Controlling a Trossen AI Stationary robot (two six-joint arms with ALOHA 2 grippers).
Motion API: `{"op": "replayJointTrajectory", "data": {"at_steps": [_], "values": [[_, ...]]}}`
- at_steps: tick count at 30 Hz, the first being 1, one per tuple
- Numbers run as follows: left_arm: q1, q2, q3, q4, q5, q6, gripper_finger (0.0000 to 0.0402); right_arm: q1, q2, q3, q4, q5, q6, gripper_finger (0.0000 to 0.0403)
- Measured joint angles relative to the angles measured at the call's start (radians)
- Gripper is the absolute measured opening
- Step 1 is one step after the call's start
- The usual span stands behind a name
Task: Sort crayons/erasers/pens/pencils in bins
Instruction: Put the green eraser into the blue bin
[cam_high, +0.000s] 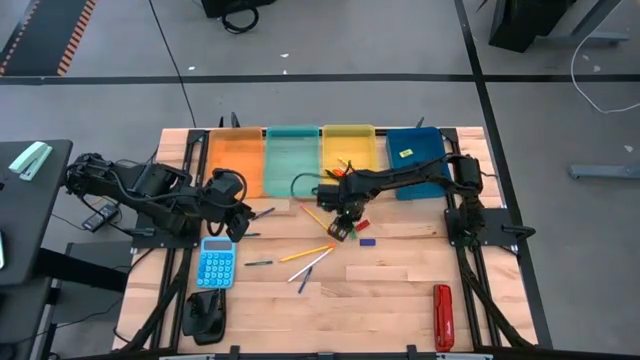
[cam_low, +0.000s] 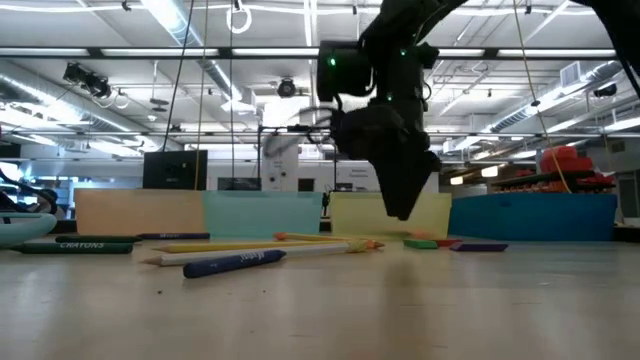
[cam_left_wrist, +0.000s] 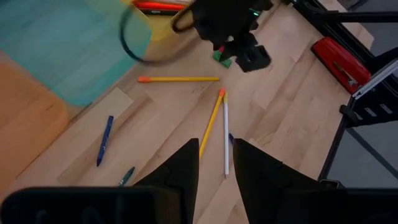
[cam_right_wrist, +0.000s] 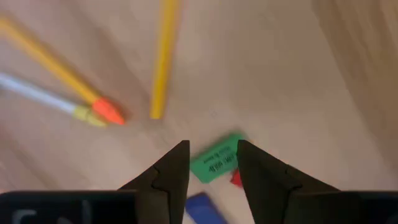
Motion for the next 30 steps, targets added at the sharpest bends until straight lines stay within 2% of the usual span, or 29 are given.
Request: {"op": "replayJointTrajectory", "data": {"at_steps": [4, 7, 16, 23, 30], "values": [[0.000, 0.000, 0.000, 0.000, 0.000, -0.008, 0.0107, -0.034, 0.000, -0.022, -0.031, -0.082, 0.135, 0.0165], [0.000, 0.000, 0.000, 0.004, 0.000, -0.011, 0.0107, -0.025, 0.000, -0.036, -0.059, -0.093, 0.233, 0.0175], [0.000, 0.000, 0.000, 0.030, 0.000, -0.009, 0.0107, 0.029, 0.000, -0.038, 0.003, -0.003, 0.374, 0.0179], [0.000, 0.000, 0.000, 0.041, 0.013, -0.007, 0.0107, 0.024, -0.002, -0.120, 0.080, -0.029, 0.515, 0.0179], [0.000, 0.000, 0.000, 0.042, 0.038, -0.007, 0.0107, 0.059, -0.006, -0.152, 0.128, -0.012, 0.564, 0.0179]]}}
